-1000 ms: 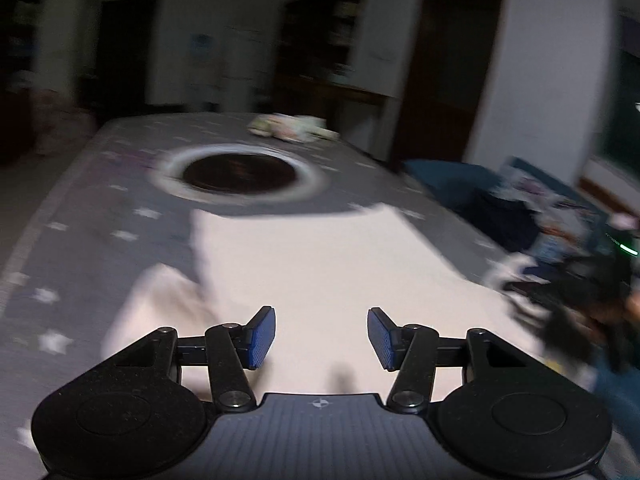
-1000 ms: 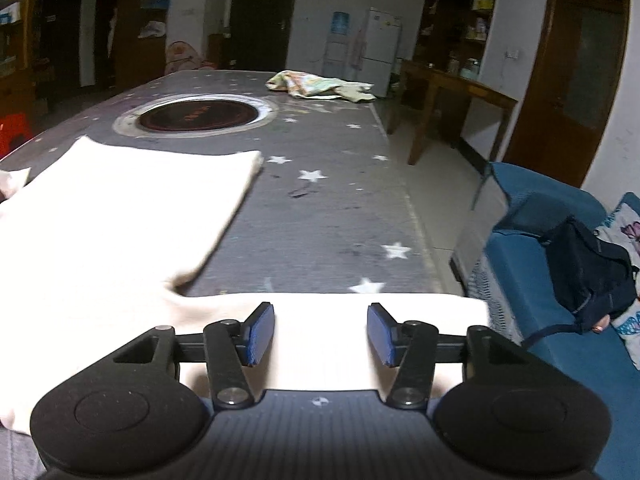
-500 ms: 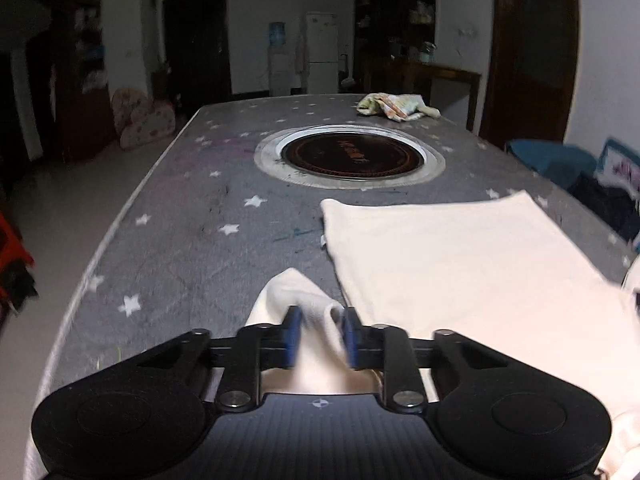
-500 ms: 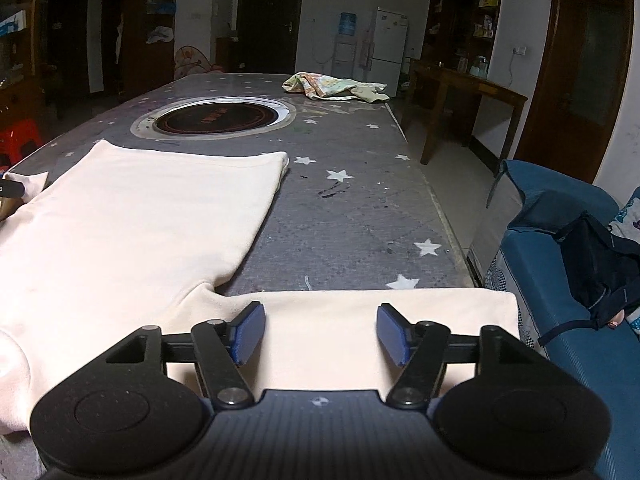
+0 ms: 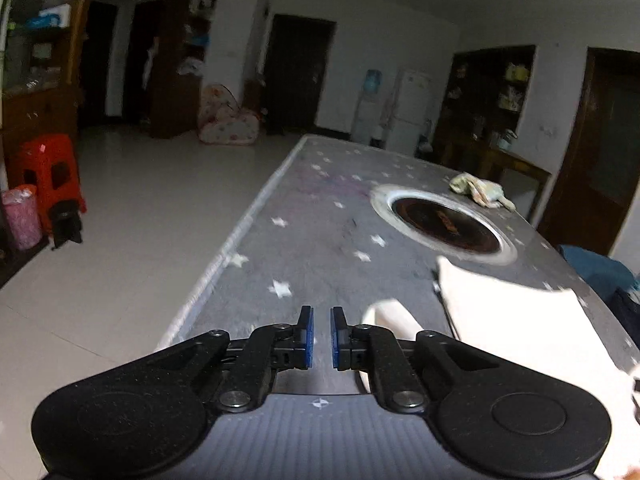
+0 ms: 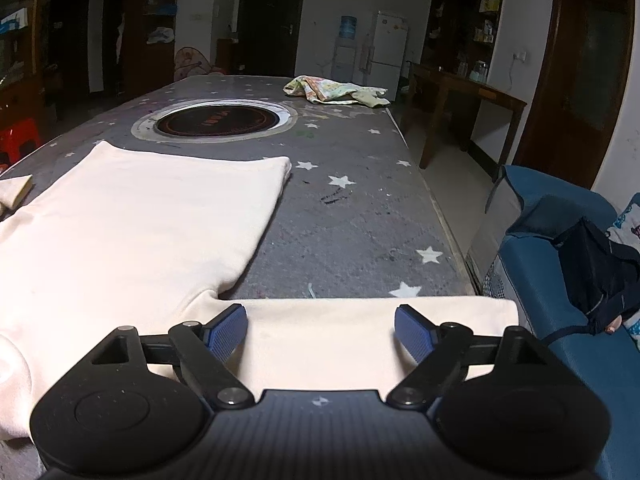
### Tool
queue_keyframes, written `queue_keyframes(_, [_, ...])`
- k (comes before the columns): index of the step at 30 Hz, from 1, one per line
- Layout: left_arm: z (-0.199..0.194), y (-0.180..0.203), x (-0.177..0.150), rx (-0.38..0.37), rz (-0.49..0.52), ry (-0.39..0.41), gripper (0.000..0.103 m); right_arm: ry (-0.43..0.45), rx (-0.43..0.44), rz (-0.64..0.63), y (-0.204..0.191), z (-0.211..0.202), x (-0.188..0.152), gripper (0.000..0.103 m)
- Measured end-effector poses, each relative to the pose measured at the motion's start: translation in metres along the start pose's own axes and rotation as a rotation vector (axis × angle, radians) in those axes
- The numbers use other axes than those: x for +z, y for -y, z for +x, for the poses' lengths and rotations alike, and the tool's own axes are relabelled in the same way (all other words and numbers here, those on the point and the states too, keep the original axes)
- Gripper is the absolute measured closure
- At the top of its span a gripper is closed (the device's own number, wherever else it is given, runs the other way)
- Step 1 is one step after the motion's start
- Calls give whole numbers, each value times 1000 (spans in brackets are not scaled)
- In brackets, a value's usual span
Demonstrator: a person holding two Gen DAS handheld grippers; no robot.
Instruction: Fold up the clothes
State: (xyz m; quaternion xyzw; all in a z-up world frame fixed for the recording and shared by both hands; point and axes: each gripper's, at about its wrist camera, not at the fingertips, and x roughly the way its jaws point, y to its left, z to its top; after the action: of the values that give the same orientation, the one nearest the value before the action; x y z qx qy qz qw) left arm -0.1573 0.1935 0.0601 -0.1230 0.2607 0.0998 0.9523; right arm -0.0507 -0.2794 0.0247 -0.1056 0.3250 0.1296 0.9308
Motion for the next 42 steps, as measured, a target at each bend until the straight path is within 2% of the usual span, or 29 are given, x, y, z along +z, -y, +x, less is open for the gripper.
queue_keyframes(1, [0,4,-1,-11,21,-10,88,2,-1,0,0,0,1,17])
queue_keyframes(3, [4,17,-2,-42,68,-19,75,4,-6,3,-1,0,1,13])
queue_keyframes(5, [11,33,-2,-73,114,-25,54,4,-9,6,-1,0,1,12])
queue_keyframes(8, [27,52,-5,-89,177,-39,45,4,-14,13,-2,0,-1,5])
queue_keyframes(11, [46,59,-5,-80,178,-78,43,10,-19,15,-2,-1,-4,0])
queue_keyframes(13, [56,58,-6,-72,173,-94,44,9,-19,17,-1,-2,-4,0])
queue_keyframes(15, [64,56,-8,-64,167,-110,50,7,-16,18,-1,-2,-5,0])
queue_keyframes(16, [66,53,-8,-66,152,-122,67,6,-15,18,-1,-1,-5,0])
queue_keyframes(17, [67,49,-8,-73,133,-130,78,5,-14,17,-1,-1,-5,0])
queue_keyframes(20, [56,35,-8,-87,72,-107,90,0,-10,4,-3,1,-6,0])
queue_keyframes(25, [24,8,-7,-43,2,-20,90,-4,-8,-11,-6,3,-5,0])
queue_keyframes(30, [-10,-21,-12,33,-54,45,91,-6,-6,-10,-6,4,-6,0])
queue_keyframes(35, [-23,-42,-26,98,-79,26,91,-9,6,14,-3,5,-8,0])
queue_keyframes(41, [-22,-61,-35,228,-128,-25,89,-16,20,52,1,7,-9,0])
queue_keyframes(42, [-24,-61,-35,215,-131,-26,89,-17,21,52,1,7,-10,0])
